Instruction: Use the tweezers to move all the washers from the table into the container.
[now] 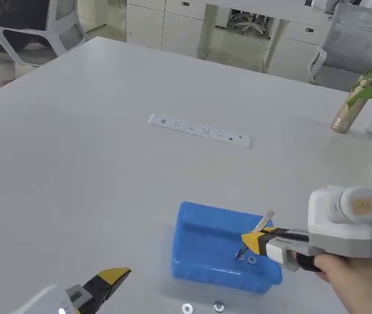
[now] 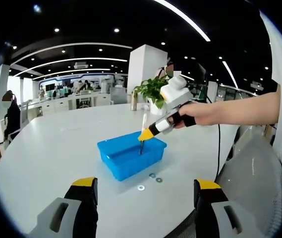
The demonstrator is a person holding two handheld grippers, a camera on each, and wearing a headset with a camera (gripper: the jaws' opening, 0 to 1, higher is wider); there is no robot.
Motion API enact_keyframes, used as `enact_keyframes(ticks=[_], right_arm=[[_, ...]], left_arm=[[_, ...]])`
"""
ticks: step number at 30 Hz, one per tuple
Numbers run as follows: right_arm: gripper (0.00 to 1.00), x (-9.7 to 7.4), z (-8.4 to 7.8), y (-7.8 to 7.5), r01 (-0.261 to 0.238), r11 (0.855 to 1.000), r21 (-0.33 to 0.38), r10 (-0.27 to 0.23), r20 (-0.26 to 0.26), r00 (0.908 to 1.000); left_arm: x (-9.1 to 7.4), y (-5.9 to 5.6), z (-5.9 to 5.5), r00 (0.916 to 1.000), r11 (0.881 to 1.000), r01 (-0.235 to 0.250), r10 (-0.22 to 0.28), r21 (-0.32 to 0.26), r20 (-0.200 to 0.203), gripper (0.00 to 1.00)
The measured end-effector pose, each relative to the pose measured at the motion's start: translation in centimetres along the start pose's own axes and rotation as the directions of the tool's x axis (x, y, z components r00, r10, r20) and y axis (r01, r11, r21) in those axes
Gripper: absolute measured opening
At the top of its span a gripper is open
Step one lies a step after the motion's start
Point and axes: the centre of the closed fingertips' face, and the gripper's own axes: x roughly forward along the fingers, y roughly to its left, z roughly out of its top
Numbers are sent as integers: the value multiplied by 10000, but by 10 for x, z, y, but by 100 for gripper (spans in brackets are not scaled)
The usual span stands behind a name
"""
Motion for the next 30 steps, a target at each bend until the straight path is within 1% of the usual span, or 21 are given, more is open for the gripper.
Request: enact_keyframes(ticks=[4, 10, 11, 13, 15, 18, 20, 21, 22, 24, 25, 26, 27, 28, 30], right_arm=[[3, 3, -2, 1, -9, 10000, -82, 9, -96, 10000], [3, 3, -2, 3, -82, 10000, -6, 82, -52, 10000], [3, 4, -2, 4, -118, 9999, -44, 118, -57, 9999], [3, 4, -3, 6, -271, 9990, -347, 269, -88, 9996], [3, 2, -2, 9, -243, 9985, -493, 239, -84, 9997], [3, -3, 3, 12, -273, 9986, -445, 281, 182, 9994], [3, -8, 8, 14, -194, 9986, -502, 214, 396, 9990], [4, -12, 13, 17, -194, 9984, -531, 228, 652, 9976], [4, -16, 15, 20, -219, 9984, -514, 259, 793, 9965], [3, -24, 26, 28, -389, 9980, -489, 453, 1365, 9896], [3, -28, 29, 33, -516, 9972, -535, 594, 1553, 9861], [3, -33, 32, 43, -791, 9945, -681, 896, 1694, 9815], [3, -36, 33, 48, -1004, 9903, -957, 1159, 1733, 9780], [3, -38, 31, 57, -1325, 9814, -1389, 1547, 1641, 9742], [3, -41, 24, 71, -1812, 9685, -1706, 2047, 1323, 9698]], left_arm=[[0, 1, 0, 10000, 10000, -27, 27, -5, 15, 80], [-1, 2, 1, 10000, 10000, -85, 85, -19, 43, 80], [-1, 2, 1, 10000, 10000, -76, 76, -34, 39, 80], [-1, 2, 1, 10000, 10000, -79, 79, -25, 49, 80], [-1, 2, 1, 10000, 10000, -74, 74, -29, 49, 80], [-1, 2, 1, 9999, 10000, -97, 97, -21, 48, 80], [-1, 2, 1, 9999, 9999, -96, 96, -44, 57, 80], [-1, 2, 1, 9999, 9999, -104, 104, -40, 52, 80], [-1, 2, 1, 9999, 9999, -105, 105, -28, 46, 80], [-1, 2, 1, 9999, 9999, -101, 101, -19, 53, 80], [-1, 2, 1, 9999, 9999, -112, 112, -22, 60, 80], [-1, 2, 1, 9999, 9999, -107, 107, -41, 55, 80], [-1, 2, 1, 9999, 9999, -101, 101, -49, 49, 80], [-1, 2, 1, 9999, 10000, -91, 91, -27, 56, 80], [-1, 1, 1, 10000, 10000, -42, 42, -6, 48, 80]])
